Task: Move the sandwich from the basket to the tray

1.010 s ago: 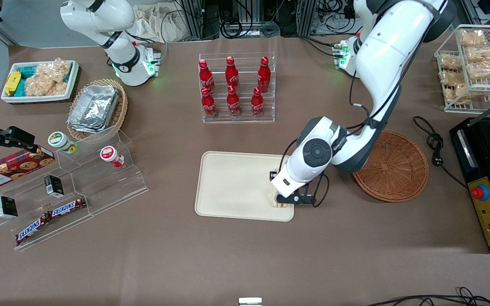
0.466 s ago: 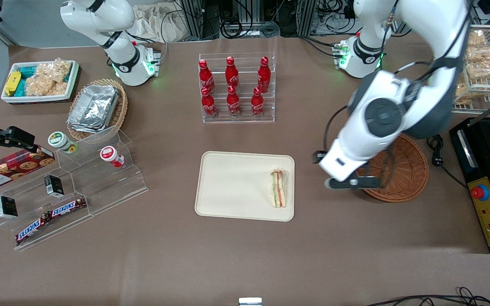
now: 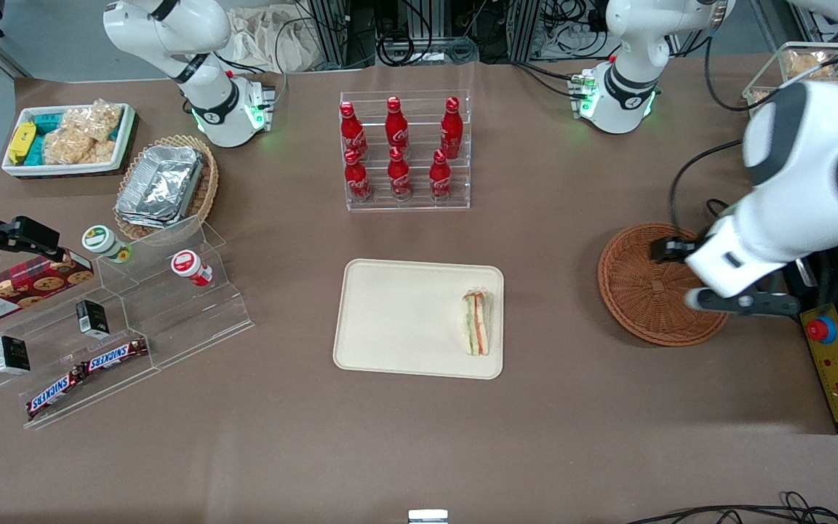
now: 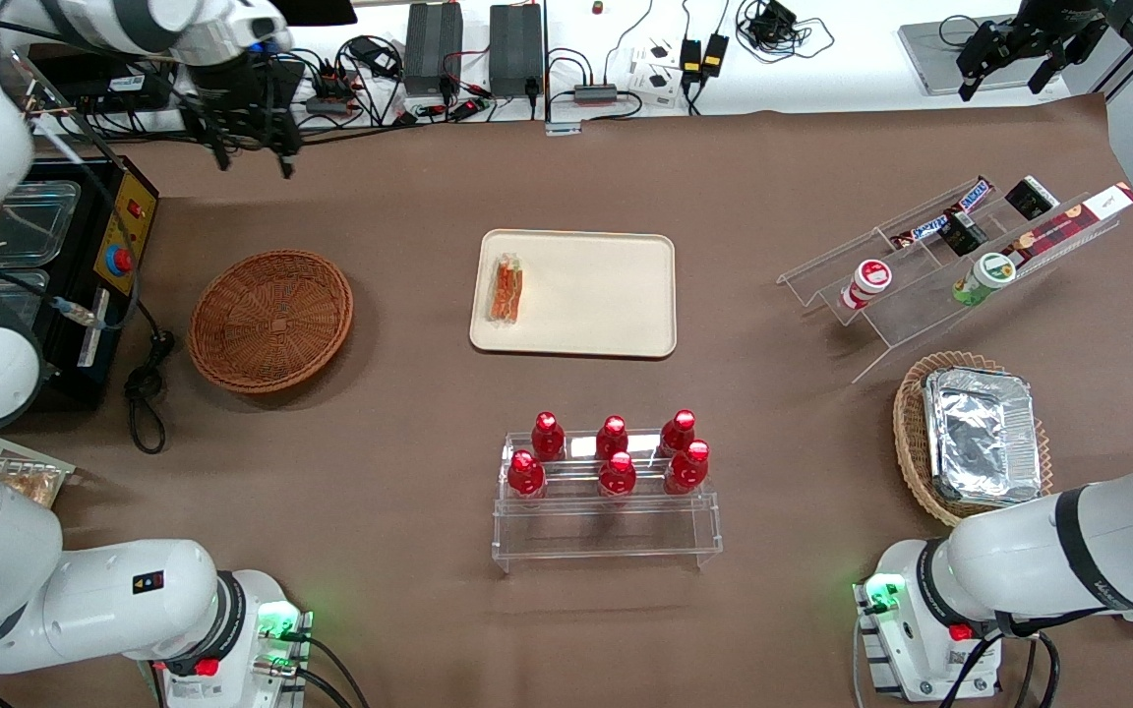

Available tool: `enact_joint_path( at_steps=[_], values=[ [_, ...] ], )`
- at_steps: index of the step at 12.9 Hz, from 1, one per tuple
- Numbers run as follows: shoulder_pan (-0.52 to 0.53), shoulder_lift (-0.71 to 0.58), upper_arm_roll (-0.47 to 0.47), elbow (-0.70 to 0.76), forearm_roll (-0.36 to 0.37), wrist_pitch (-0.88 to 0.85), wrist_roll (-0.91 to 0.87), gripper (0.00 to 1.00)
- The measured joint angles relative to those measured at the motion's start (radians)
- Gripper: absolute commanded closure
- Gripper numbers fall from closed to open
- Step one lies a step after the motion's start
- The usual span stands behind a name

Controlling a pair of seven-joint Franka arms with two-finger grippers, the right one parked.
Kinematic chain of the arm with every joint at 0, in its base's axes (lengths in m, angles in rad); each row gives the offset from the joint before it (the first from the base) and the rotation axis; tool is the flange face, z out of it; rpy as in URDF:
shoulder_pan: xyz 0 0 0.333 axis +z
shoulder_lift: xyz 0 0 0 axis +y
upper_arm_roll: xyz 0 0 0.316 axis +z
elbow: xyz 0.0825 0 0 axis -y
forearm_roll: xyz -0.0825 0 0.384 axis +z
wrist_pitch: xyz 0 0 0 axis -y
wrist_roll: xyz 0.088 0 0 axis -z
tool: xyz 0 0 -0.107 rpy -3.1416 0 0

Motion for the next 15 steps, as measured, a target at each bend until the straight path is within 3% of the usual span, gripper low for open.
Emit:
enact_joint_path(
  at_steps=[8,13,15],
  values=[
    [0.101,-0.063,0.022,-0.002,0.007,-0.055,0.056,0.01],
    [0.104,-0.065,0.033,0.001,0.007,-0.056,0.059,0.01],
    [-0.008,-0.066,0.185,0.001,-0.002,-0.057,0.069,0.01]
  ],
)
